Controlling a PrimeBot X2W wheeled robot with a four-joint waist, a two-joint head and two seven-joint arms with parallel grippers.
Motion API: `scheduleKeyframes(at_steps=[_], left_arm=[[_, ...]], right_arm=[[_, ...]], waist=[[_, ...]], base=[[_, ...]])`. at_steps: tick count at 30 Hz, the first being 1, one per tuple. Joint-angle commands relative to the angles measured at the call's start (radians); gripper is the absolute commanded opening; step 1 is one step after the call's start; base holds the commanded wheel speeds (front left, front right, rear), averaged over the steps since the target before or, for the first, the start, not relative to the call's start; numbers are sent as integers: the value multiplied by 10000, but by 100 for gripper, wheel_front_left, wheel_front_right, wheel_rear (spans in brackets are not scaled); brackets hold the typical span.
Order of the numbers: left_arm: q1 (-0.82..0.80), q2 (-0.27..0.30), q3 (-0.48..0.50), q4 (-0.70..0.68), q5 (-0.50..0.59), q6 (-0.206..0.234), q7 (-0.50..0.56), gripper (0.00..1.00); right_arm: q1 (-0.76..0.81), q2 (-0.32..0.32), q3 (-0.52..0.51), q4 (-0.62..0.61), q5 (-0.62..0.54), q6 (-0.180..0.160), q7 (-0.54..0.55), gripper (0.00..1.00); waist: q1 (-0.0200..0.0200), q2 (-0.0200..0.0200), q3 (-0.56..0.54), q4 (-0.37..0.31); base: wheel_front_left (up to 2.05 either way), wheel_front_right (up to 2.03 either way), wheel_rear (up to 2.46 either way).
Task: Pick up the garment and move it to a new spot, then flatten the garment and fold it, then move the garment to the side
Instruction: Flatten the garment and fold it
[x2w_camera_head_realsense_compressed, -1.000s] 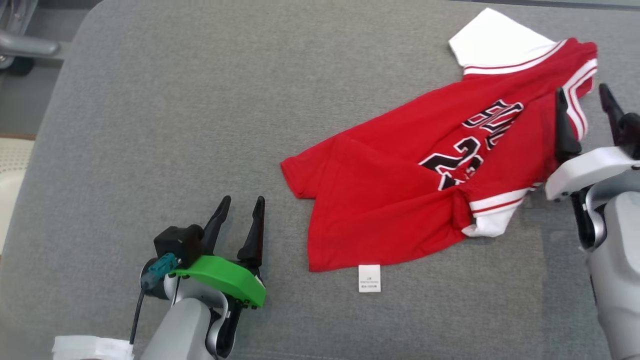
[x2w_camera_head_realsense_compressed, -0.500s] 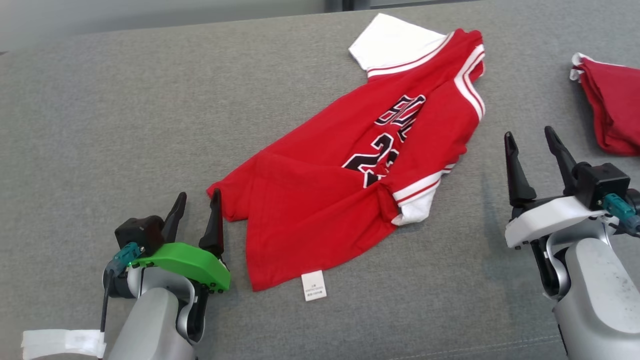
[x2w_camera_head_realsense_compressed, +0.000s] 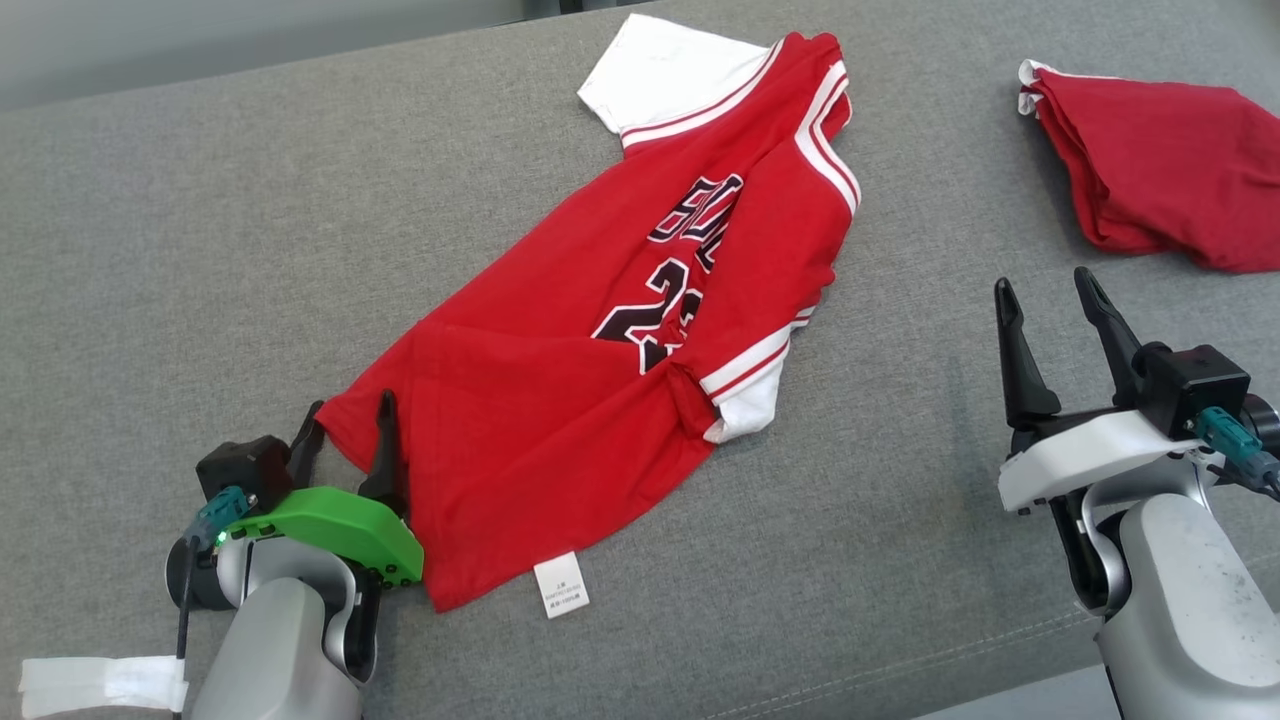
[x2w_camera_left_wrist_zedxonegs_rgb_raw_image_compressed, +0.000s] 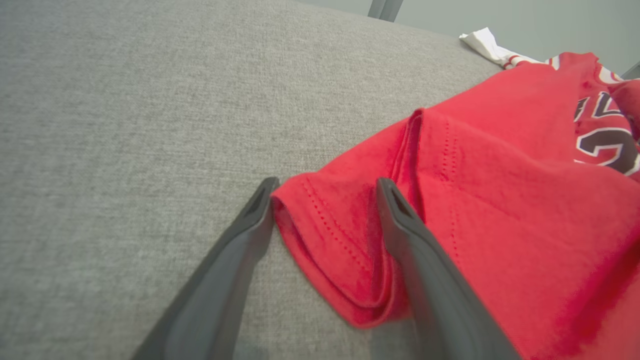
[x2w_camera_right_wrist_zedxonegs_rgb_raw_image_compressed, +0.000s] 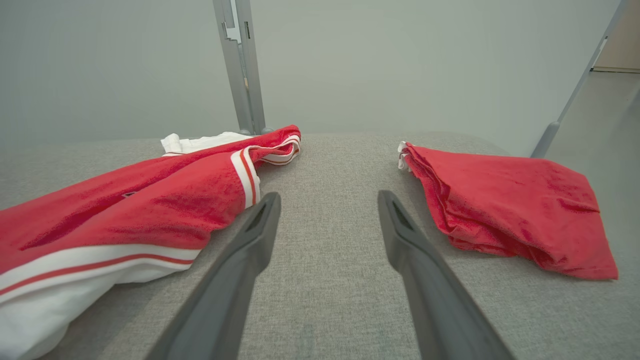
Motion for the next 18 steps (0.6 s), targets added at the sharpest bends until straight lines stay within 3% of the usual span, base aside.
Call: scheduleKeyframes(at_steps=[1,2,3,13,18], left_arm=[[-80,41,29,91,137,18,20,59],[-79,28,51,121,167,4,20,23],[-81,17,56,124,225,-14,20,0],[-132,-22,142,-568,723,-92,11,0],[-939,439,255,-987,1117,-110,9,0]], right_arm=[[75,32,-30,-49,-52,-12,-40,100],[89,25,-45,-51,-62,-12,-40,100],[98,33,-57,-46,-58,-12,-40,100],[103,130,-108,41,44,-12,-40,100],[-44,221,18,38,65,-12,-40,100]], waist=[[0,0,13,0],[0,0,7,16],[0,0,0,34],[0,0,-84,254],[0,0,68,174]], base=[[0,0,0],[0,0,0],[0,0,0],[0,0,0],[0,0,0]])
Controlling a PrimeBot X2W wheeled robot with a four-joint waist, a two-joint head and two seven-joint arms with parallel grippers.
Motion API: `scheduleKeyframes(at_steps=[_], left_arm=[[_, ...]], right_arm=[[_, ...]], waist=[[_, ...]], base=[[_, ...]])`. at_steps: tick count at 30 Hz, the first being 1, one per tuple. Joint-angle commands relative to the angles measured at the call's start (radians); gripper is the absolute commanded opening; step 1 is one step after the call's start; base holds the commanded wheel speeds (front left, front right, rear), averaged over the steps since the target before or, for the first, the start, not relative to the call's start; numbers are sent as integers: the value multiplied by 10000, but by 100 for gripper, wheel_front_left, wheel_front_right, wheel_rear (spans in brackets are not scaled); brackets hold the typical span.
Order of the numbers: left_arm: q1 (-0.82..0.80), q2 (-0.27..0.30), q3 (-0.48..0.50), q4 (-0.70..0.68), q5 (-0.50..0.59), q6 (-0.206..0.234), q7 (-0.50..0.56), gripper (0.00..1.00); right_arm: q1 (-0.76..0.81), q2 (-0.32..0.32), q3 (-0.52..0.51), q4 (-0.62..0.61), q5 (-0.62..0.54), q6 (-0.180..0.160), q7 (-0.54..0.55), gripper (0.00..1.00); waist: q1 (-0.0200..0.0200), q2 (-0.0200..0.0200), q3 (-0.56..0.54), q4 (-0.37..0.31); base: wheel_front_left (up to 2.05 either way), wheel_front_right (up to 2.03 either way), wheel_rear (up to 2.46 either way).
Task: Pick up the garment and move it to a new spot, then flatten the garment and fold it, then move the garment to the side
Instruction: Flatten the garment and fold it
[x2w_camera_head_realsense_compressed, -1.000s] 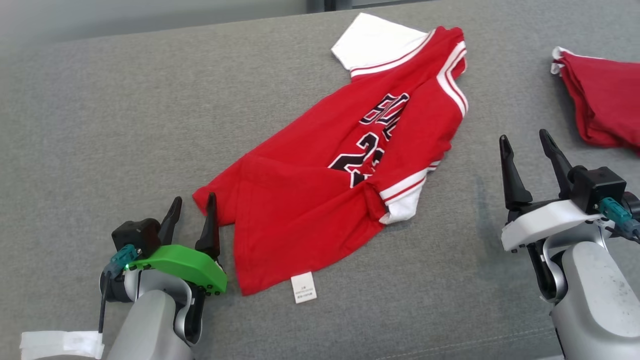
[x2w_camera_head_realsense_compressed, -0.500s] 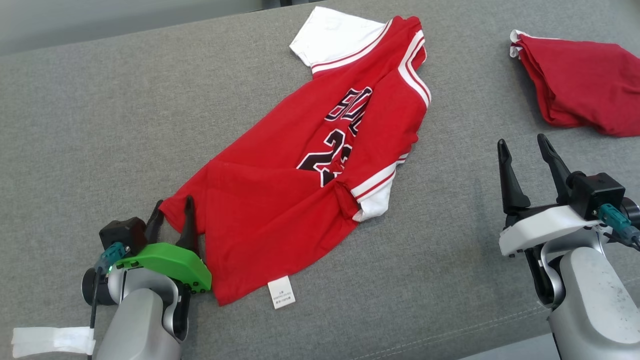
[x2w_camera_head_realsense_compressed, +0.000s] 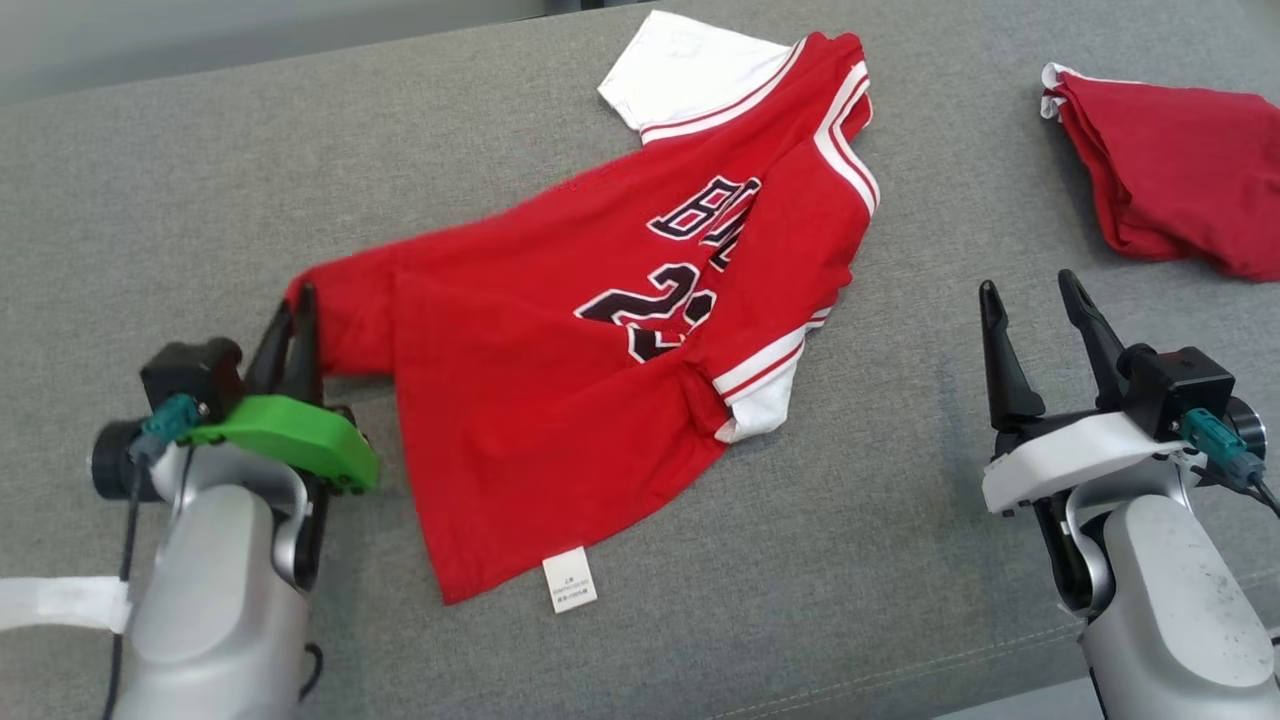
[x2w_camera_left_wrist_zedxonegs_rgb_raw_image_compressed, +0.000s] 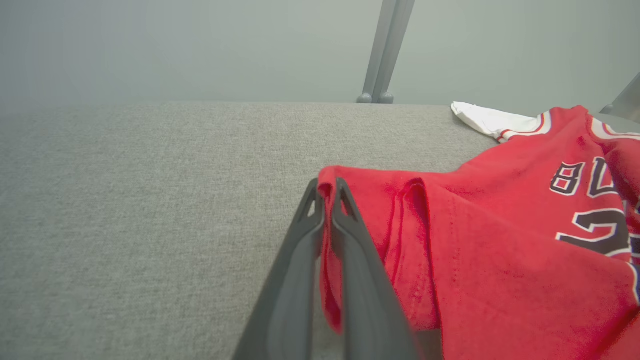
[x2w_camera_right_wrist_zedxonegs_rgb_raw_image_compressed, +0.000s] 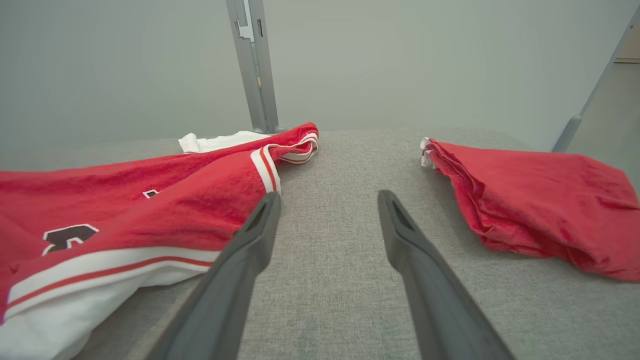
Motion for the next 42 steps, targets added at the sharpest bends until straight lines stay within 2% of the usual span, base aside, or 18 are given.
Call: scheduleKeyframes(at_steps=[1,16,21,27,28,29,30,36,37,42], left_arm=[[-451,288,60,-30,176,-24,1,0],[-4576,3627,-7,1768,1367,-20,0,0],[-5086,4246,133,2200,1416,173,0,0],[-5033,4611,562,2395,1272,783,0,0],[-4933,4594,564,2356,1273,798,0,21],[-4854,4519,600,2334,1204,779,0,75],[-4773,4427,594,2300,1164,752,0,100],[-4147,3605,456,1616,989,553,1,100],[-4147,3605,456,1616,989,553,1,100],[-3235,2662,413,937,848,543,1,100]], right_arm=[[-92,53,62,-19,36,-12,-40,100],[-409,444,338,-113,181,-12,-40,100],[-414,513,412,-148,155,-12,-40,100],[-457,500,384,-54,84,-12,-40,100],[-467,486,390,-34,77,-12,-40,100],[-480,480,412,-20,84,-12,-40,100],[-495,470,430,0,93,-12,-40,100],[-539,477,694,187,168,-12,-40,100],[-539,477,694,187,168,-12,-40,100],[-473,444,1075,509,284,-12,-40,100]], waist=[[0,-1,137,-143],[0,-1,1365,-1479],[0,-1,1498,-1692],[0,-1,1427,-1624],[0,-1,1390,-1563],[0,-1,1357,-1493],[0,-1,1327,-1407],[0,-1,991,-788],[0,-1,991,-788],[0,-1,530,-120]], base=[[0,0,0],[0,0,0],[0,0,0],[0,0,0],[0,0,0],[0,0,0],[0,0,0],[0,0,0],[0,0,0],[0,0,0]])
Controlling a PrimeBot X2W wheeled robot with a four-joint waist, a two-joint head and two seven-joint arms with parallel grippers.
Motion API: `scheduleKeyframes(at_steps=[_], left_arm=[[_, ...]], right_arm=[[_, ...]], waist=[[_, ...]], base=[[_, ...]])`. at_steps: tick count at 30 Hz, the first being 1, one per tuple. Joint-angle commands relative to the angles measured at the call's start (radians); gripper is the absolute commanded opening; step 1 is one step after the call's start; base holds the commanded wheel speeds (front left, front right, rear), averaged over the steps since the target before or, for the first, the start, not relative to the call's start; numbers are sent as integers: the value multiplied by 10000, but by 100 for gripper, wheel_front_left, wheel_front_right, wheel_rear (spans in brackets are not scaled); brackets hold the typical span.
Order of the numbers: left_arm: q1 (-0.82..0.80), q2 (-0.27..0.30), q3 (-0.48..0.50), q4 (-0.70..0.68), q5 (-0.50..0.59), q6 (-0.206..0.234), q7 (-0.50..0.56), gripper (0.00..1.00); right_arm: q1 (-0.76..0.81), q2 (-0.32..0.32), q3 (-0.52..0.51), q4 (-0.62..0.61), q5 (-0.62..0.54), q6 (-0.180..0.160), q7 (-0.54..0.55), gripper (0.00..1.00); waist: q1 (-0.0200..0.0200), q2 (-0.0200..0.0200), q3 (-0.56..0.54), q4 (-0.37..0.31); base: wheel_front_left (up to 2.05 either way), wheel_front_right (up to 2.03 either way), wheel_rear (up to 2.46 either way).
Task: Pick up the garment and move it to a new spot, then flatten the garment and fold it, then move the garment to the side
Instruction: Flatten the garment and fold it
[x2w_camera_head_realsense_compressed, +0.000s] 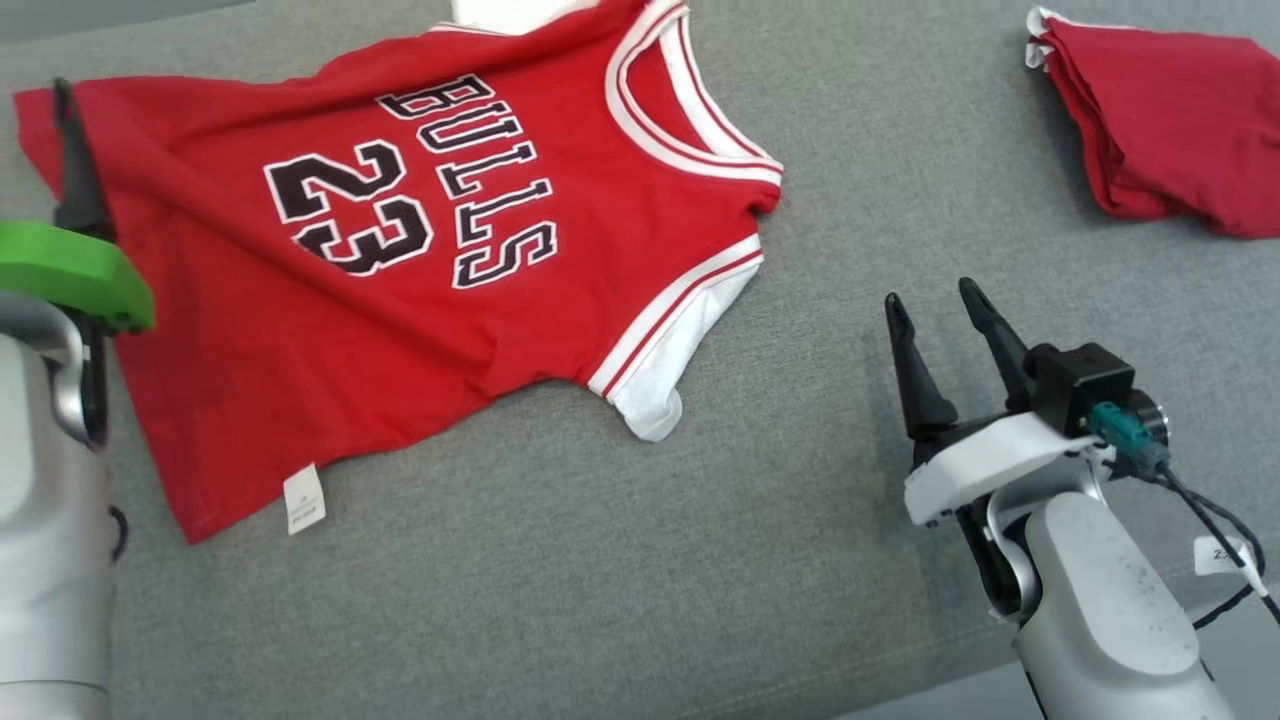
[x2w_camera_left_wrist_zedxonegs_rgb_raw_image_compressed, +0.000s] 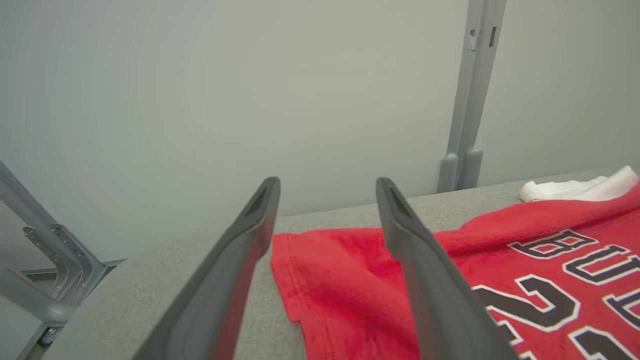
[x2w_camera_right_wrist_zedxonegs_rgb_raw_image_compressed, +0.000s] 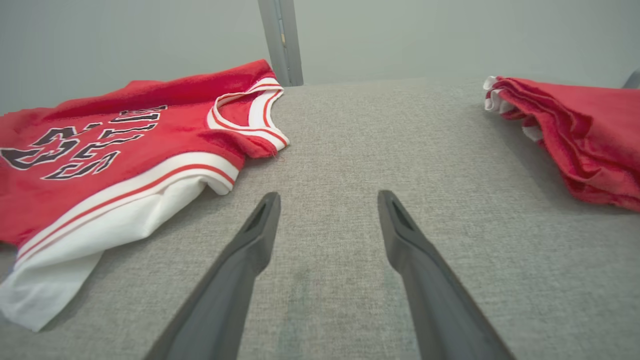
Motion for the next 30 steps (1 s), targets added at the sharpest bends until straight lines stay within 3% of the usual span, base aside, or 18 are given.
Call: scheduleKeyframes(at_steps=[1,9,15,22,30], left_arm=[[284,-113,67,-105,-154,1,-2,100],[2429,-1791,-43,-1609,-305,-299,-1,100],[3790,-2593,-318,-2414,-400,-473,-1,100],[5044,-2904,-780,-2910,-654,-555,-2,100],[5839,-2978,-1197,-3173,-872,-579,-2,100]], right_arm=[[7,-52,92,95,107,-12,-40,100],[242,-239,932,1056,466,-12,-37,100],[212,-349,1252,1632,683,-12,-35,100],[575,-502,1914,1700,1008,-12,-34,100],[1339,-680,2309,990,1492,-12,-34,100]], waist=[[0,0,-496,552],[0,0,-1249,1884],[0,0,-1458,2859],[0,0,-1644,3583],[0,0,-1949,3630]], base=[[0,0,0],[0,0,0],[0,0,0],[0,0,0],[0,0,0]])
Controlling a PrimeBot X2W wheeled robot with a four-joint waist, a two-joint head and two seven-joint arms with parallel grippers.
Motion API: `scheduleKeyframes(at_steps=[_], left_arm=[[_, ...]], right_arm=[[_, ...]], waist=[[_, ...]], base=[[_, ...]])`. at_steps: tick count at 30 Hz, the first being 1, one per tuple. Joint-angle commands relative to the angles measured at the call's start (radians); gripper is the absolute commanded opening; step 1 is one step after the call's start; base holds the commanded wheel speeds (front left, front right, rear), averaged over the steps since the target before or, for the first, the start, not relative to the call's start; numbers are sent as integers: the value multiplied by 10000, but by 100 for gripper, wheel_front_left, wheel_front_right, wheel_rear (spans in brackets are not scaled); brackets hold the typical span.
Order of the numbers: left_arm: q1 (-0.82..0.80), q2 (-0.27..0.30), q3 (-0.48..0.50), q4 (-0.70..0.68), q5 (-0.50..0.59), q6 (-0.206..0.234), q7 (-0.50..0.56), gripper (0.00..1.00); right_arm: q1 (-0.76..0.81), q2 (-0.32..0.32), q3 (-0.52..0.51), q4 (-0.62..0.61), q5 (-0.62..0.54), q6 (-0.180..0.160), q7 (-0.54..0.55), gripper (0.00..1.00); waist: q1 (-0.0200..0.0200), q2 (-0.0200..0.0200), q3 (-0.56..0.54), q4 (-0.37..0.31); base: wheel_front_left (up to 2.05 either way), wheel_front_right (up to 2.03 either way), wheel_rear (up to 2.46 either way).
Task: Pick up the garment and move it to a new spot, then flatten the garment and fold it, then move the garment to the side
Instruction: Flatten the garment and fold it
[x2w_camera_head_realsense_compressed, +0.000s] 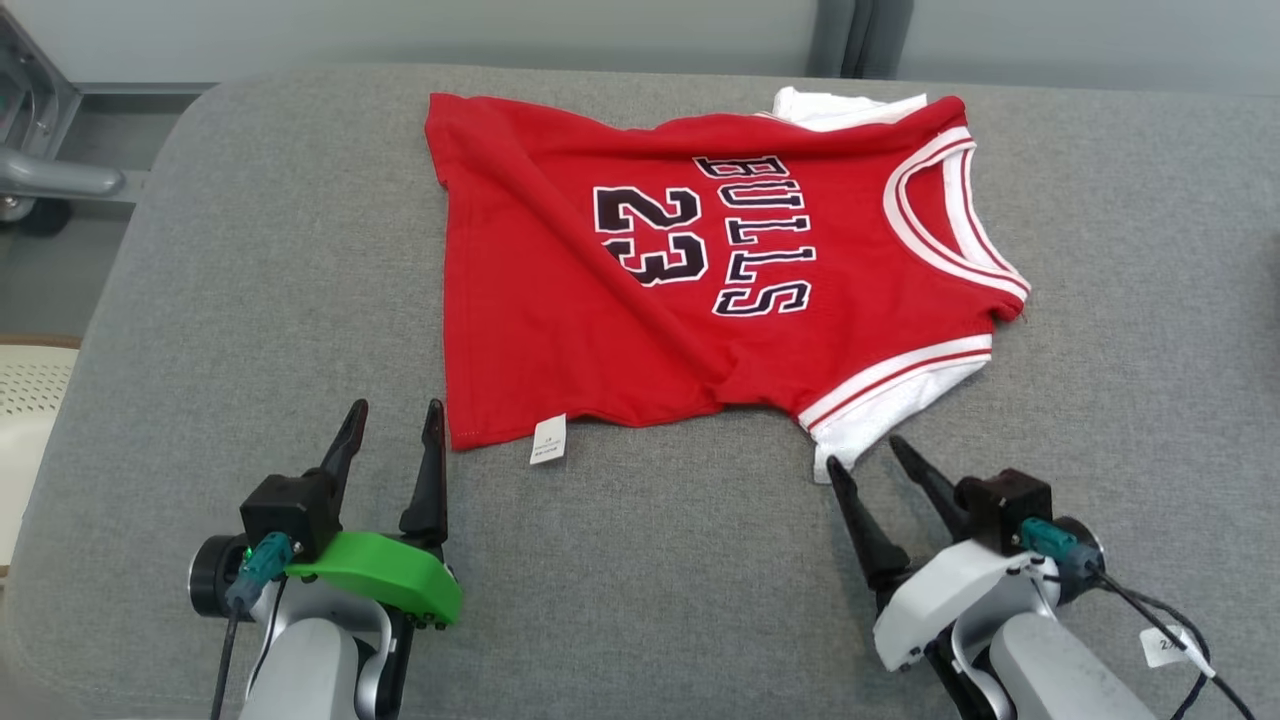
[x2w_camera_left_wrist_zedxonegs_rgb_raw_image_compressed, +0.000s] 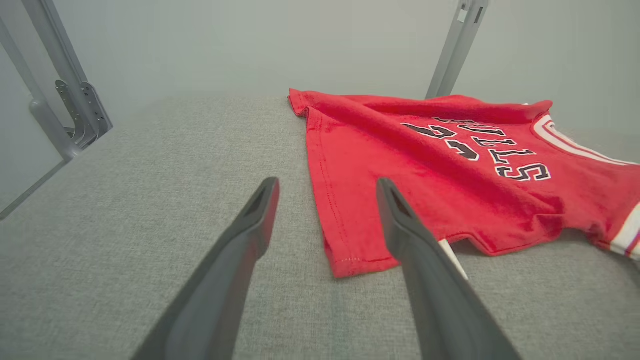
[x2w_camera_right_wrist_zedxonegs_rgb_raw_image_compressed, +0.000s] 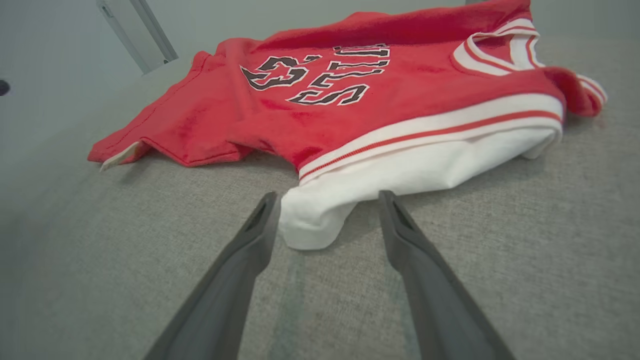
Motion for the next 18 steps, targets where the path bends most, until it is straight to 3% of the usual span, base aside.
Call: scheduleKeyframes(at_steps=[1,8,18], left_arm=[[197,-11,-82,-35,-171,-44,-2,100],[344,-5,-391,-45,-524,-43,-2,100],[459,-9,-374,56,-734,13,-2,100]], right_arm=[[224,-78,128,-56,121,-12,-26,100],[282,-127,363,196,117,-12,-26,100],[-73,204,-124,883,-442,-12,-26,100]], waist=[[0,-1,-145,46],[0,-1,-229,151],[0,-1,-159,573]], base=[[0,0,0],[0,0,0],[0,0,0]])
